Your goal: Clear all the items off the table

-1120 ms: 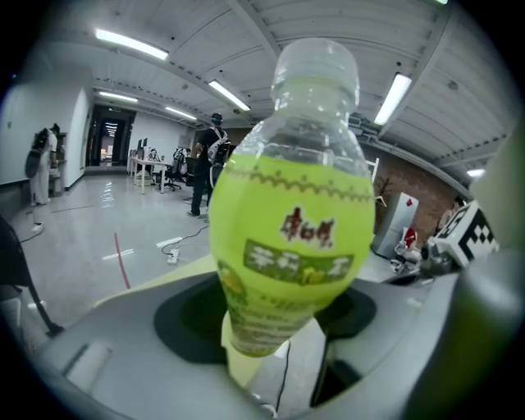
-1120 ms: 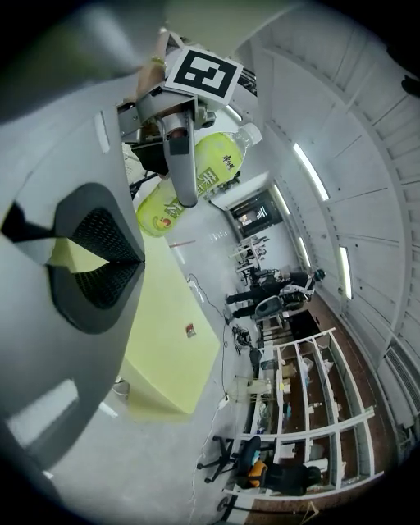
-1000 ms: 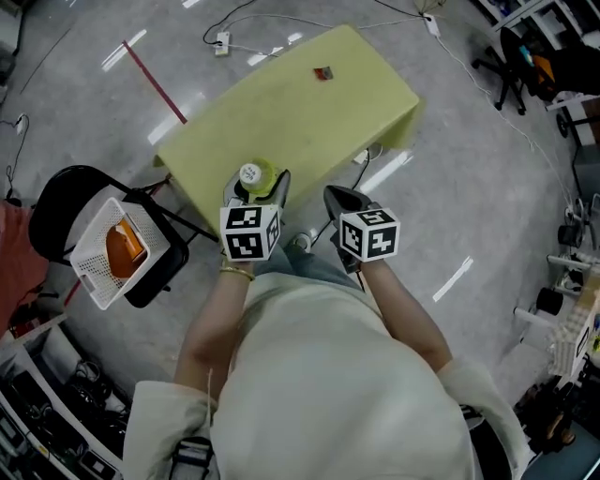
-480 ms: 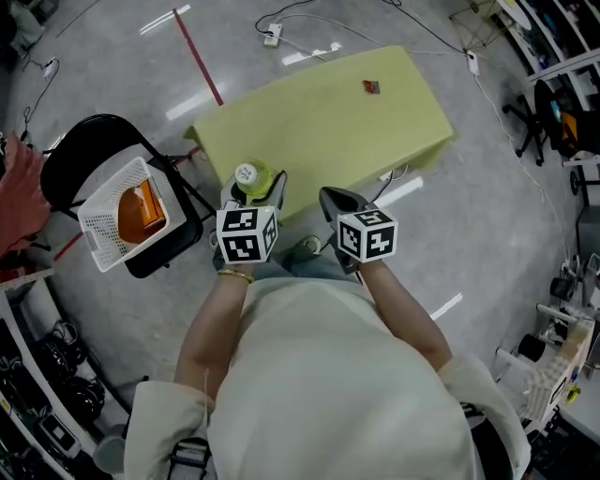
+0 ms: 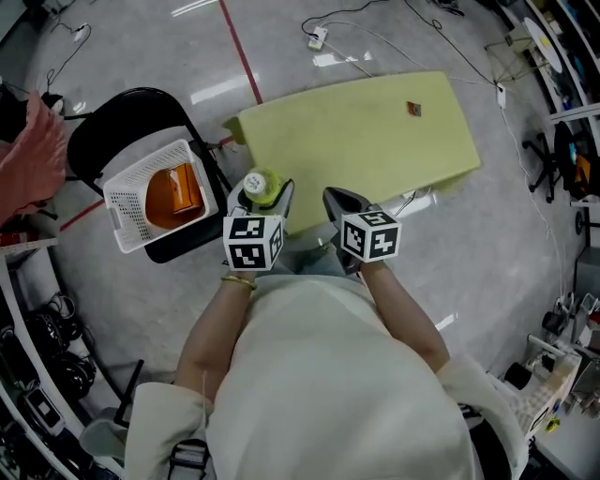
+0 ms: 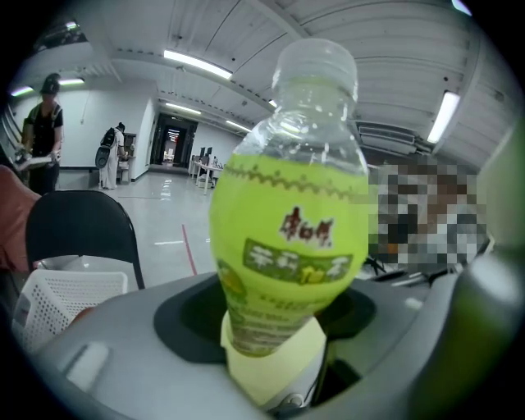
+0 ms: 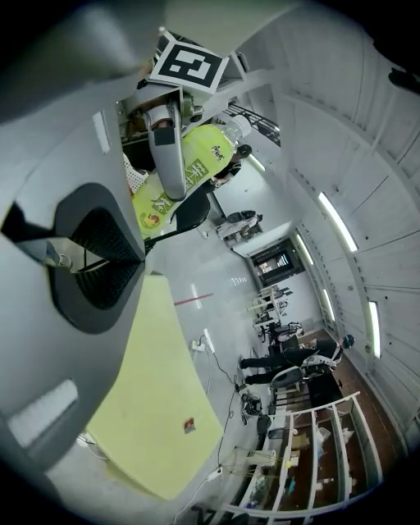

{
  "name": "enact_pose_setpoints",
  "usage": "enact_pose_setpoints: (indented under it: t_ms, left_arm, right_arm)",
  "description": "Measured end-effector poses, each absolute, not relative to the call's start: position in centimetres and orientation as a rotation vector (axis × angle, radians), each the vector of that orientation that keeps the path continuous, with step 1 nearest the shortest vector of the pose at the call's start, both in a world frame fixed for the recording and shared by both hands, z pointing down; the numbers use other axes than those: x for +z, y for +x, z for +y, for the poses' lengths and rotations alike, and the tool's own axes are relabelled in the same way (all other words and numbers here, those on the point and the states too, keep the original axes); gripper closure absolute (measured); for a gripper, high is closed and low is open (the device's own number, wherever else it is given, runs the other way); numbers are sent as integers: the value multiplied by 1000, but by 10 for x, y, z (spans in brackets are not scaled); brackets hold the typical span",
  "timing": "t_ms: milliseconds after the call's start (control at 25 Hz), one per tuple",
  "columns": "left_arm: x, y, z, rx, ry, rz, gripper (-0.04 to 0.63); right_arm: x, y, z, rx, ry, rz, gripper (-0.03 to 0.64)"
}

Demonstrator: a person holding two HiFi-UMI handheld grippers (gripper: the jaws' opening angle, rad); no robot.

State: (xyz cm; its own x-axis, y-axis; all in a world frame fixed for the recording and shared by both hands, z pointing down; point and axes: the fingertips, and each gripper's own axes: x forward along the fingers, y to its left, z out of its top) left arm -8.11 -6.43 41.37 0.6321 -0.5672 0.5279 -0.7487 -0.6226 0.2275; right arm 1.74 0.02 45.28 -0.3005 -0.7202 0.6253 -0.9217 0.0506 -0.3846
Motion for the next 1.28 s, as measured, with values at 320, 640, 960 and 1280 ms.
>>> enact_pose_setpoints:
  t_ms: [320, 640, 960, 1280]
  left_arm:
    - [418, -170, -107, 544, 2340, -1157, 298]
    - [426, -261, -145, 510, 2237, -1303, 298]
    - [442, -344, -172, 486, 2128, -1411, 298]
    - [467, -427, -200, 426, 1983, -1537, 298]
  right_arm:
    - [455, -59, -46, 1071, 1545, -2104, 618]
    - [460, -131, -86, 1041, 1414, -2143, 618]
    - [470, -198, -116, 1020, 1299, -2165, 618]
    - [480, -257, -133, 1013, 1203, -2151, 618]
